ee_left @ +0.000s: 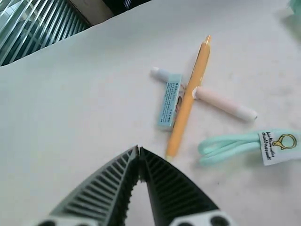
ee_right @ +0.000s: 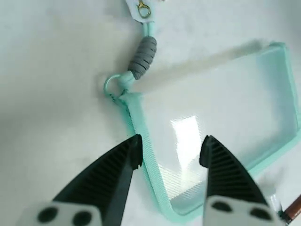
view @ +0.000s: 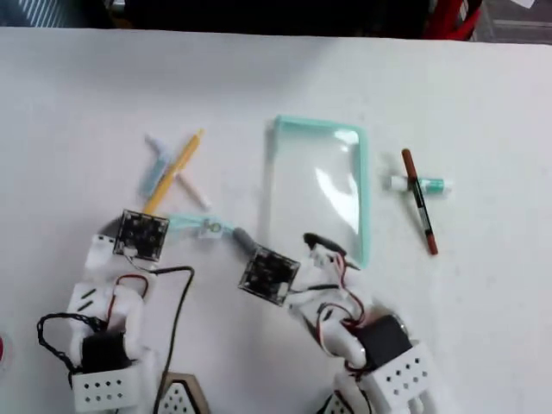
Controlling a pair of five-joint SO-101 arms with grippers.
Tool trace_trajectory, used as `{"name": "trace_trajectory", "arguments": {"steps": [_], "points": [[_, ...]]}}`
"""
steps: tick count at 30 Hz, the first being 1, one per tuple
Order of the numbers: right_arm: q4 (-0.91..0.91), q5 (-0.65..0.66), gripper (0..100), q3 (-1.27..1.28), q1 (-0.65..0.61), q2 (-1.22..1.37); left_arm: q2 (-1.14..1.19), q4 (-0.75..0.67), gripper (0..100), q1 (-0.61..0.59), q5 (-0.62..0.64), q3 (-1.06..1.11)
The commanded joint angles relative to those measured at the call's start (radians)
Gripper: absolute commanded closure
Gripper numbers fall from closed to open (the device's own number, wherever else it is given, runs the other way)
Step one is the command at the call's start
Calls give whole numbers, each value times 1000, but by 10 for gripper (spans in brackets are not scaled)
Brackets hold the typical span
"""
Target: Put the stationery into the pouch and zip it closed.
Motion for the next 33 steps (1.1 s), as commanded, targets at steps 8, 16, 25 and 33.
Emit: {"name": "trace_trajectory", "arguments": {"steps": [8, 16, 25, 33], "points": [[-311, 55, 793, -48, -81, 555, -10, -20, 973, 10, 6, -3], [-536, 60, 793, -49, 13, 771, -10, -8, 973, 10, 6, -3], [-599, 60, 913, -18, 65, 704, -10, -8, 973, 10, 6, -3], [-610, 54, 984, 2, 67, 630, -10, -6, 973, 12, 6, -3]]}}
